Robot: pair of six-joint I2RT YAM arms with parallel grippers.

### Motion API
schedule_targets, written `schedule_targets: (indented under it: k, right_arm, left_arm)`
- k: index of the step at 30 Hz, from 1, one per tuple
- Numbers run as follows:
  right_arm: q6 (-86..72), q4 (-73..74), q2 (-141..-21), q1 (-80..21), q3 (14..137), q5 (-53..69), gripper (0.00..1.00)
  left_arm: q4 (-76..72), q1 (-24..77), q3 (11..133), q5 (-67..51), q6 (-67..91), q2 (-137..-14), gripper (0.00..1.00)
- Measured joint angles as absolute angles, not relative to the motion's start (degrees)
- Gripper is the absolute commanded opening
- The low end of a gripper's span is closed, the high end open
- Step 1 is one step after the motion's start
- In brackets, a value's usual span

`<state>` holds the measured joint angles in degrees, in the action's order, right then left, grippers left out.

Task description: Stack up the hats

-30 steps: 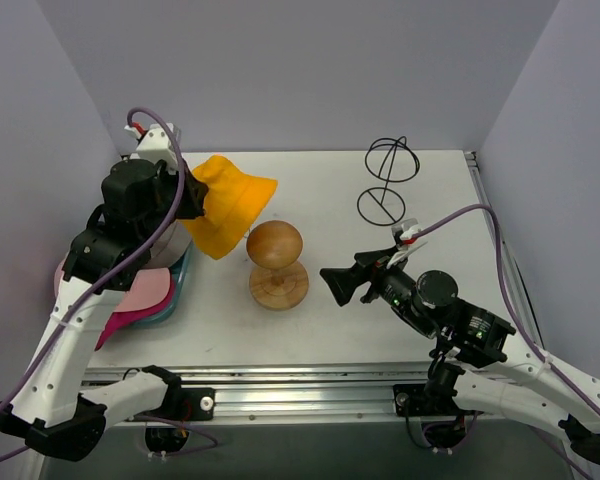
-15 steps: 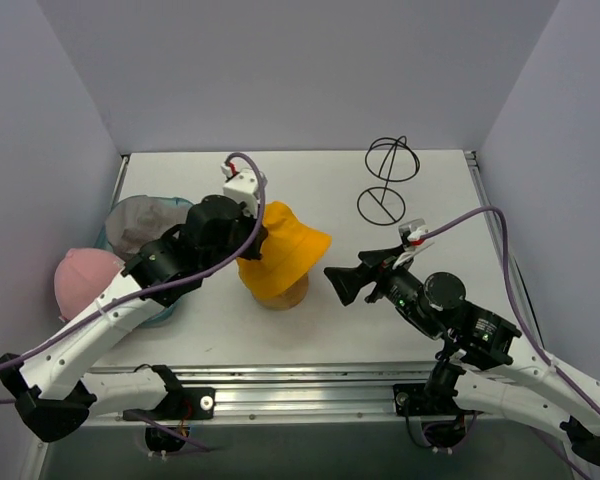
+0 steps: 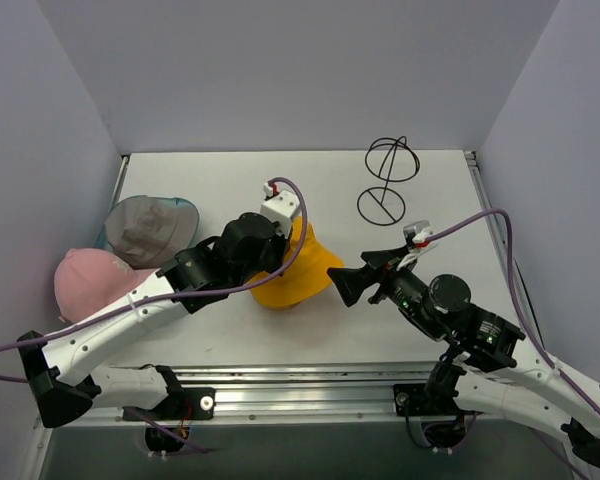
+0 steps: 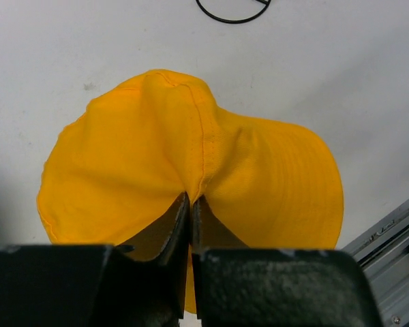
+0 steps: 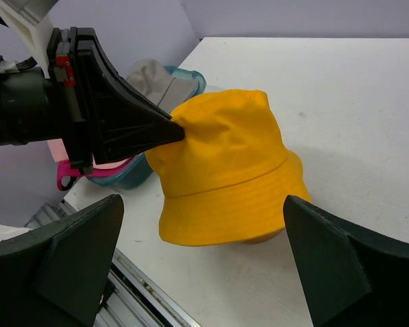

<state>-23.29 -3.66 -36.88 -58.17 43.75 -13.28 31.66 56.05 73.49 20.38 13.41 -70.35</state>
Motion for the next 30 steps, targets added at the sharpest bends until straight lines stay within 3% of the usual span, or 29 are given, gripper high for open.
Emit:
schedule_targets:
  k: [1,5,8,19,30]
  right_arm:
    - [-23.31,-3.75,-36.97,-58.17,43.57,-13.28,1.0]
    - [-23.57,-4.05,-39.09,-58.17,43.24,-13.28,1.0]
    - [-23.99,-4.12,-41.43,-58.17,43.16,-13.26,0.99]
    - [-29.08,-8.97,-49.6,-58.17,37.52,-12.29,0.97]
    - [-30.72,-12.51,-53.45,-58.19,34.48,-10.94,0.97]
  left_arm:
    - [31.24,56.29,73.28,20.12,12.8,-70.43,0.23]
    - [28.69,56.71,71.79,18.37,11.16,-70.26,0.52]
    - [27.29,56.86,69.97,17.65,11.11,-69.08,0.64]
    - [28.01,54.57,73.1,21.06,14.35,-63.79,0.71]
    - [39.4,30.13,75.22,23.97,23.92,-63.42,0.7]
